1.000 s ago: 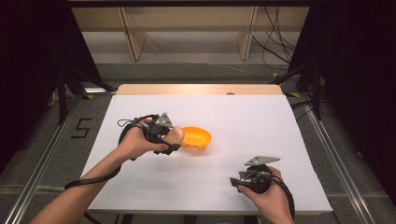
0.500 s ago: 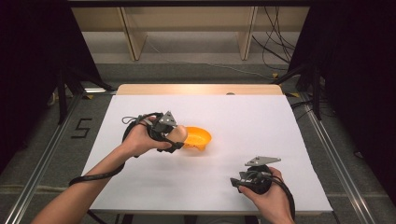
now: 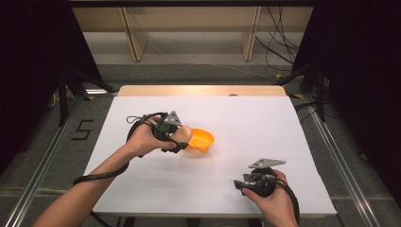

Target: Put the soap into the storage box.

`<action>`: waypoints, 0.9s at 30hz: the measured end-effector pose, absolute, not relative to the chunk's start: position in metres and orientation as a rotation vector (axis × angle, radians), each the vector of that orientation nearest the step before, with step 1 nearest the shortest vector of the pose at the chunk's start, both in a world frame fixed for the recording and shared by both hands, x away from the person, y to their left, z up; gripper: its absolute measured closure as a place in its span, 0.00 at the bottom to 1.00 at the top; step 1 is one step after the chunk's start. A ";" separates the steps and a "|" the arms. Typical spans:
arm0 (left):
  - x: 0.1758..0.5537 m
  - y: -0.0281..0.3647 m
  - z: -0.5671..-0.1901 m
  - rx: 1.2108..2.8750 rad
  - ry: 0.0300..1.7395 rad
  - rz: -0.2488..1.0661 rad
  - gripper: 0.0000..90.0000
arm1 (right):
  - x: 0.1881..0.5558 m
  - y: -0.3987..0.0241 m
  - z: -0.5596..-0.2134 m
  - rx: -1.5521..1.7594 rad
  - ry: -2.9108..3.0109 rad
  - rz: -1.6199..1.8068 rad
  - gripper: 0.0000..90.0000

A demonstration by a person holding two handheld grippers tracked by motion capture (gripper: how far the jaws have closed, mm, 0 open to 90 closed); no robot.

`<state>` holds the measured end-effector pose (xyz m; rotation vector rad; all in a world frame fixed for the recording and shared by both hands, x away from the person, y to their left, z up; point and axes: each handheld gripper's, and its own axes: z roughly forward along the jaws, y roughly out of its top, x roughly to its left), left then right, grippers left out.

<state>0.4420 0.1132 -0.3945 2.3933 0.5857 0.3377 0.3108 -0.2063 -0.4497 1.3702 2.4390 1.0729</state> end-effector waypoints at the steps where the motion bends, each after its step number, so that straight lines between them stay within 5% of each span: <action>1: 0.443 0.113 -0.395 2.396 0.583 0.339 0.36 | 0.310 -0.206 -0.449 1.392 2.441 1.075 0.60; 27: 0.455 0.105 -0.398 2.416 0.520 0.346 0.36 | 0.308 -0.208 -0.450 1.383 2.432 1.067 0.60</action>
